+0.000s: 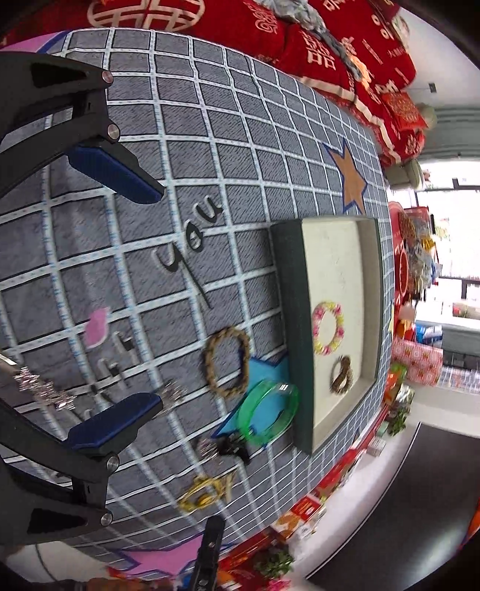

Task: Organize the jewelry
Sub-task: 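Grasp the silver star hair clip with the left gripper while the right grasps the yellow cord hair tie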

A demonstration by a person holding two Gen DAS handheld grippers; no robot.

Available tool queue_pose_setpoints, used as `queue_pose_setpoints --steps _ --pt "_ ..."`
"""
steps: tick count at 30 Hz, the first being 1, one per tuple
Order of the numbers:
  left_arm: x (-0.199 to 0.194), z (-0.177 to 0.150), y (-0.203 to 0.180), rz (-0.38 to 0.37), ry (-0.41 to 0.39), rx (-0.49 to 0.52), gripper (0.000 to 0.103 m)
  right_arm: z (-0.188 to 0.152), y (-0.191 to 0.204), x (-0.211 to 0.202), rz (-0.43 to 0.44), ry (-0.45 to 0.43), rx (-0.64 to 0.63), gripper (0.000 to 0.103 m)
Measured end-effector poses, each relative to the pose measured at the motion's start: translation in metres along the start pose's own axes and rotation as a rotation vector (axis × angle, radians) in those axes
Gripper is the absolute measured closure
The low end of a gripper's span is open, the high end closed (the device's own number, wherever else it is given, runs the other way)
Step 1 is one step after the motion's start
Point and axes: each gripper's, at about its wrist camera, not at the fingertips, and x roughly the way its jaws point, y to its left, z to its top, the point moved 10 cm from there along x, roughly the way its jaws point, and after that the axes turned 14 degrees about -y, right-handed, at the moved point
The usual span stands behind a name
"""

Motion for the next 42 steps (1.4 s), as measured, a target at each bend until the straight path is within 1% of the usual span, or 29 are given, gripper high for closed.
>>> queue_pose_setpoints --steps 4,7,11,14,18,20,23,25,26,27,28,29,30,31,33,35,38,42 --pt "-0.016 -0.015 -0.017 -0.059 0.016 0.070 0.000 -0.016 0.008 -0.001 0.005 0.016 -0.026 0.039" --pt "-0.025 -0.025 -0.030 -0.078 0.021 0.148 0.000 -0.024 0.013 0.002 0.010 0.026 -0.036 0.039" --pt "-0.030 -0.037 -0.042 -0.074 0.027 0.219 0.000 -0.023 0.021 0.004 -0.005 0.011 -0.083 0.039" --pt "-0.029 -0.045 -0.045 -0.067 0.043 0.231 0.000 -0.020 0.027 0.006 -0.006 -0.002 -0.109 0.039" --pt "-0.028 -0.053 -0.046 -0.053 0.064 0.245 0.000 -0.014 0.022 0.012 -0.057 -0.010 -0.124 0.039" --pt "-0.028 -0.056 -0.046 -0.050 0.071 0.250 0.007 -0.017 0.023 0.015 -0.058 0.009 -0.133 0.039" --pt "-0.026 -0.057 -0.045 -0.065 0.078 0.221 0.012 -0.023 0.028 0.014 -0.081 0.010 -0.198 0.040" --pt "-0.027 -0.057 -0.048 -0.083 0.080 0.212 0.021 -0.028 0.032 0.013 -0.097 0.010 -0.242 0.040" --pt "-0.028 -0.057 -0.050 -0.089 0.080 0.213 0.023 -0.030 0.034 0.013 -0.110 0.008 -0.267 0.040" --pt "-0.028 -0.058 -0.052 -0.093 0.078 0.218 0.029 -0.032 0.038 0.012 -0.113 0.000 -0.288 0.042" --pt "-0.030 -0.058 -0.056 -0.101 0.076 0.229 0.031 -0.032 0.039 0.012 -0.107 0.000 -0.291 0.046" --pt "-0.031 -0.059 -0.059 -0.115 0.076 0.237 0.040 -0.033 0.042 0.011 -0.103 -0.001 -0.292 0.049" --pt "-0.032 -0.059 -0.063 -0.129 0.075 0.246 0.054 -0.034 0.044 0.010 -0.097 -0.001 -0.291 0.058" --pt "-0.033 -0.060 -0.065 -0.134 0.070 0.255 0.070 -0.034 0.045 0.009 -0.095 -0.003 -0.293 0.072" --pt "-0.035 -0.061 -0.070 -0.130 0.063 0.278 0.073 -0.034 0.048 0.007 -0.081 -0.002 -0.289 0.087" --pt "-0.035 -0.060 -0.069 -0.129 0.061 0.268 0.073 -0.035 0.048 0.006 -0.070 -0.005 -0.277 0.087" --pt "-0.036 -0.057 -0.062 -0.134 0.062 0.214 0.073 -0.035 0.047 -0.002 -0.010 -0.018 -0.216 0.087" --pt "-0.040 -0.047 -0.049 -0.142 0.046 0.134 0.073 -0.025 0.044 -0.015 0.006 -0.058 -0.194 0.089"
